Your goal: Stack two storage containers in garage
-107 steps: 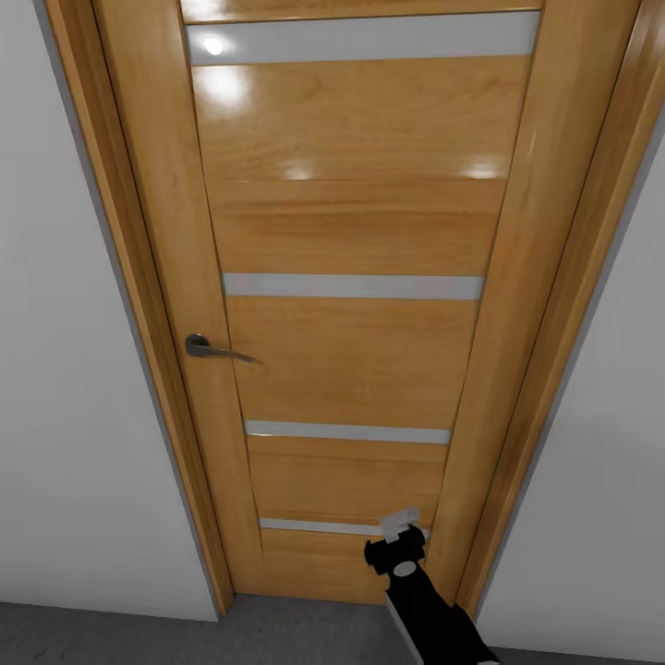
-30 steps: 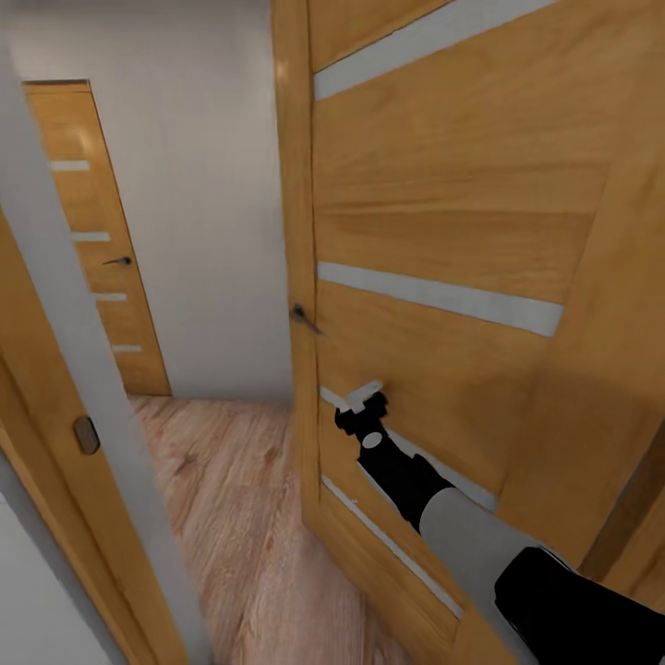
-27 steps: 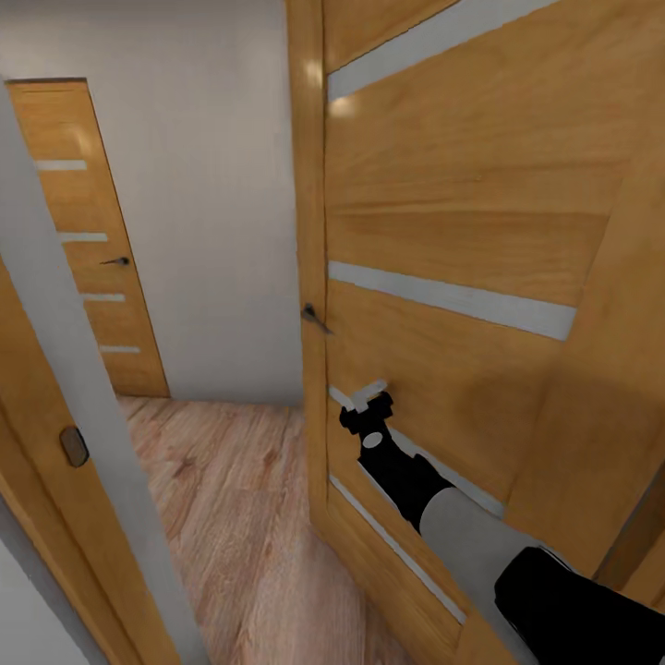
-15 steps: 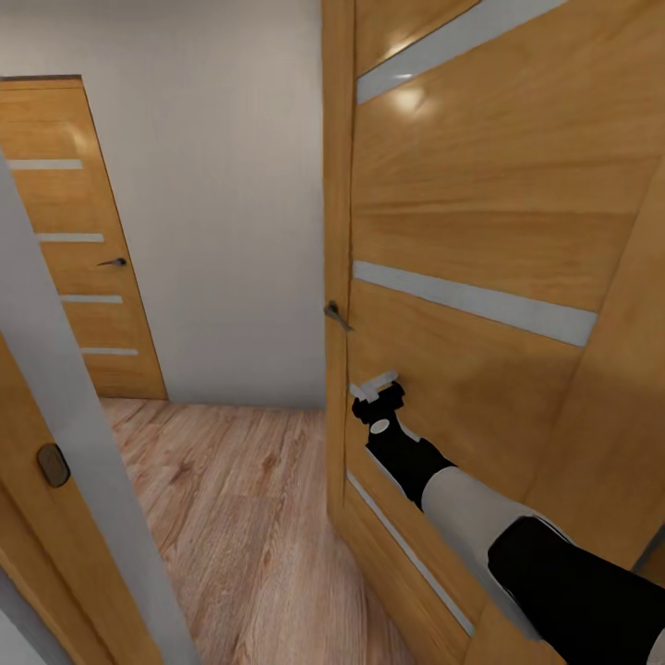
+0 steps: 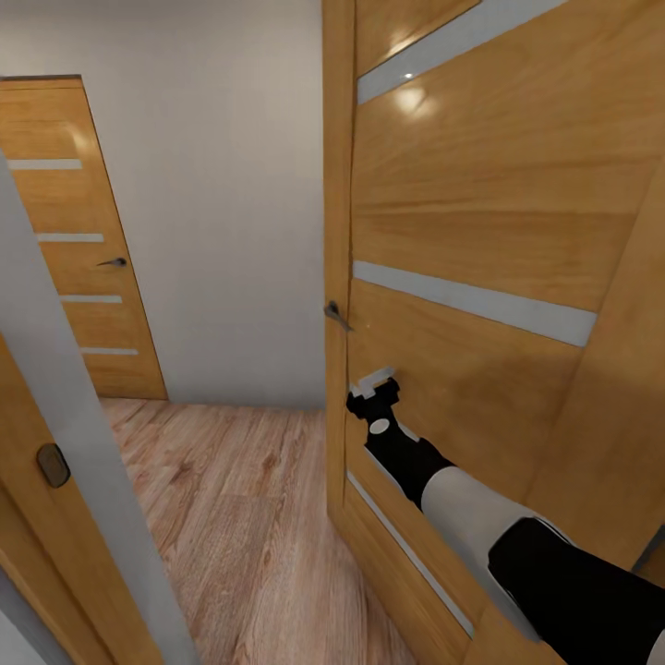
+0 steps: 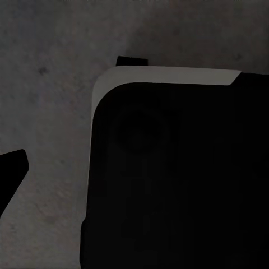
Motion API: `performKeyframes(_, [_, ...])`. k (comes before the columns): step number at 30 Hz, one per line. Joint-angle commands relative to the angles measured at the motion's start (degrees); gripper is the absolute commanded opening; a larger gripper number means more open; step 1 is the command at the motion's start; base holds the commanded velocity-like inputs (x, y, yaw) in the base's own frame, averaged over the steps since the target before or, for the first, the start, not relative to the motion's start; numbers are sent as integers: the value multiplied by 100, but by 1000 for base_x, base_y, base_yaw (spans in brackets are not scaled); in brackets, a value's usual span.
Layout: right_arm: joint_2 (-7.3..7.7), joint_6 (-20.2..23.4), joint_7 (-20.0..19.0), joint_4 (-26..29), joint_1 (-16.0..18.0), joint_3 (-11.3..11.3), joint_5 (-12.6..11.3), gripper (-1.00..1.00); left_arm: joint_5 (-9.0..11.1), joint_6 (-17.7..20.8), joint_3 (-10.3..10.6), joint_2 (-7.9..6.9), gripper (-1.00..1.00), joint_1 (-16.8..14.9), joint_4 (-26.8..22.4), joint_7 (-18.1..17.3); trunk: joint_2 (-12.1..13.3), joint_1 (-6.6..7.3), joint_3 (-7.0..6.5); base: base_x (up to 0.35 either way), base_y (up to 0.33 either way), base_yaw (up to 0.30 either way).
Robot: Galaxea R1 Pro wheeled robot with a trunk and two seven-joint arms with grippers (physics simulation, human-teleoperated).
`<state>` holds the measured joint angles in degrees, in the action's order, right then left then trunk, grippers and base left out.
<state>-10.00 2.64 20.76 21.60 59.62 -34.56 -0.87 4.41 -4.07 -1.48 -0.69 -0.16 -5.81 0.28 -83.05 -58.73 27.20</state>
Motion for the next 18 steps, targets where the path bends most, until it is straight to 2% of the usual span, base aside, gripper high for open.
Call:
performKeyframes(1, [0,21,29,21,5,-43,-10,100,47,-15,-10,2,100,-2,1,0,-3,0,6,0,0,0])
performKeyframes(18, [0,65,-59,230,4,-60,-14,100,43,-15,-10,8,100,-2,1,7,-3,0,6,0,0,0])
